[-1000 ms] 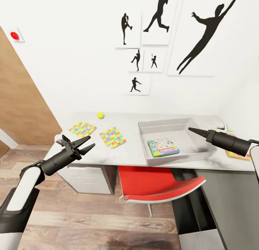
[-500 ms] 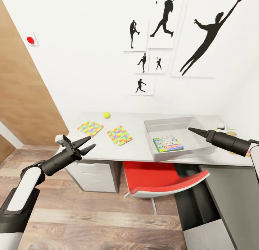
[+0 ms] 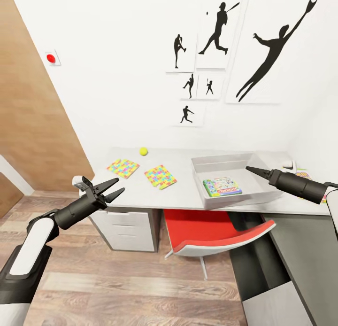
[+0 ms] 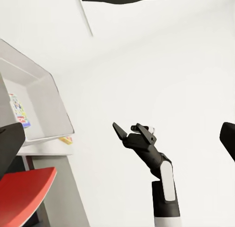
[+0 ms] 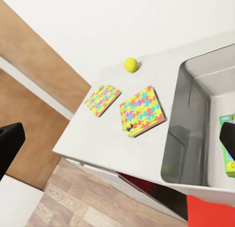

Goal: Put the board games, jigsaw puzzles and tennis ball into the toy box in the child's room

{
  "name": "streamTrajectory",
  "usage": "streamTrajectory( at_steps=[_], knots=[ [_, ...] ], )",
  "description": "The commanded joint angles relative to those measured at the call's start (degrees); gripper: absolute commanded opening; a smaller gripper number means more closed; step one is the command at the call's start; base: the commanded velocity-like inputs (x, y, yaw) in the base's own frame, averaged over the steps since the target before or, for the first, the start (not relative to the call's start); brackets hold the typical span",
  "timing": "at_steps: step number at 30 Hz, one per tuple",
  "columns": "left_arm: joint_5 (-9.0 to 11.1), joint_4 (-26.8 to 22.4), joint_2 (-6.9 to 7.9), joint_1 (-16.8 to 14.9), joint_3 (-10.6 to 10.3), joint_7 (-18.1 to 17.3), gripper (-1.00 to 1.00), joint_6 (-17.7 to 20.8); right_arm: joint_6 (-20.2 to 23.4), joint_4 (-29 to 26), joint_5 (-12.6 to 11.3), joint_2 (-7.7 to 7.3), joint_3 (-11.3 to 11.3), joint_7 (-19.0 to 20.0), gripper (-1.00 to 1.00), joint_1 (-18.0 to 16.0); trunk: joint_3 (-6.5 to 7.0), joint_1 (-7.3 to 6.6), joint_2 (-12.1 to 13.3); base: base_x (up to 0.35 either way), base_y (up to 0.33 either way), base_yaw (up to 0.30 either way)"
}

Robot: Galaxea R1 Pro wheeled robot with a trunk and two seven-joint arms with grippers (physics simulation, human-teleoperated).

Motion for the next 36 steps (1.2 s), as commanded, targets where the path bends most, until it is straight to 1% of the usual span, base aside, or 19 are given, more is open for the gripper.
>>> streamTrajectory(
  at_steps=[1, 7, 10, 11, 14, 15, 16, 18, 19, 21, 22, 24, 25, 27, 36],
  knots=[
    [0.0, 0.0, 0.0, -0.1, 0.1, -0.1, 1.0, 0.3, 0.3, 0.0, 0.2, 0.0, -0.1, 0.3, 1.0, -0.1, -0.01, 0.03, -0.1, -0.015, 0.018, 0.0],
    [0.0, 0.0, -0.04, -0.1, -0.5, -0.1, 1.0, 0.3, 0.3, 0.0, 0.2, 0.0, -0.1, 0.3, 1.0, -0.1, 0.54, 0.03, -0.1, -0.009, 0.01, 0.0],
    [0.0, 0.0, -0.06, -0.1, -1.2, -0.1, 1.0, 0.2, 0.3, 0.0, 0.2, -0.01, -0.1, 0.3, 1.0, -0.1, 0.82, 0.03, -0.1, -0.004, 0.005, 0.0],
    [0.0, 0.1, -0.07, -0.1, -1.7, -0.1, 1.0, 0.2, 0.3, 0.0, 0.2, -0.01, -0.1, 0.3, 1.0, -0.1, 0.91, 0.03, -0.1, -0.001, 0.002, -0.031],
    [0.0, 0.1, -0.07, -0.1, -2.0, -0.1, 1.0, 0.2, 0.3, 0.0, 0.2, -0.02, -0.1, 0.3, 1.0, -0.1, 1.19, 0.03, -0.1, -0.001, 0.001, -0.044],
    [0.0, 0.0, -0.1, -0.1, -3.7, -0.1, 1.0, 0.2, 0.3, 0.0, 0.2, -0.01, -0.1, 0.3, 1.0, -0.1, 1.28, 0.03, -0.1, 0.0, 0.0, -0.078],
    [0.0, 0.0, -0.1, -0.1, -3.7, -0.1, 1.0, 0.2, 0.3, 0.0, 0.2, -0.01, -0.1, 0.3, 1.0, -0.1, 1.37, 0.03, -0.1, 0.0, 0.0, -0.078],
    [-0.1, 0.0, -0.12, -0.1, -6.1, 0.0, 1.0, 0.1, 0.3, 0.0, 0.2, 0.0, -0.1, 0.3, 1.0, 0.0, 1.56, 0.03, -0.1, 0.0, 0.0, -0.091],
    [-0.1, 0.0, -0.12, -0.1, -6.1, 0.0, 1.0, 0.1, 0.3, 0.0, 0.2, 0.0, -0.1, 0.3, 1.0, 0.0, 1.65, 0.03, -0.1, 0.0, 0.0, -0.096],
    [-0.1, 0.0, -0.14, -0.1, -8.3, 0.0, 1.0, -0.2, 0.3, 0.0, 0.2, 0.0, -0.1, 0.2, 1.0, 0.2, 1.83, 0.03, -0.1, 0.0, 0.0, -0.117],
    [-0.1, 0.0, -0.14, -0.1, -8.3, 0.0, 1.0, -0.2, 0.3, 0.0, 0.2, 0.0, -0.1, 0.2, 1.0, 0.2, 1.92, 0.03, -0.1, 0.0, 0.0, -0.124],
    [-0.1, 0.0, -0.15, -0.1, -9.7, 0.0, 1.0, -1.1, 0.3, 0.0, 0.3, -0.02, -0.1, 0.2, 1.0, 0.5, 2.09, 0.03, -0.1, 0.0, 0.0, -0.142],
    [-0.1, 0.0, -0.15, -0.1, -9.7, 0.0, 1.0, -1.1, 0.3, 0.0, 0.3, -0.02, -0.1, 0.2, 1.0, 0.5, 2.18, 0.03, -0.1, 0.0, 0.0, -0.147],
    [-0.1, 0.0, -0.15, -0.1, -10.7, 0.1, 1.0, -2.2, 0.4, 0.0, 0.3, -0.04, -0.1, 0.2, 1.0, 0.9, 2.35, 0.03, -0.1, 0.0, 0.0, -0.159],
    [-0.1, 0.0, -0.16, -0.1, -11.8, 0.1, 1.0, -3.7, 0.4, 0.0, 0.3, -0.07, -0.1, 0.2, 1.0, 1.5, 3.07, 0.03, -0.1, 0.0, 0.0, -0.18]
  ],
)
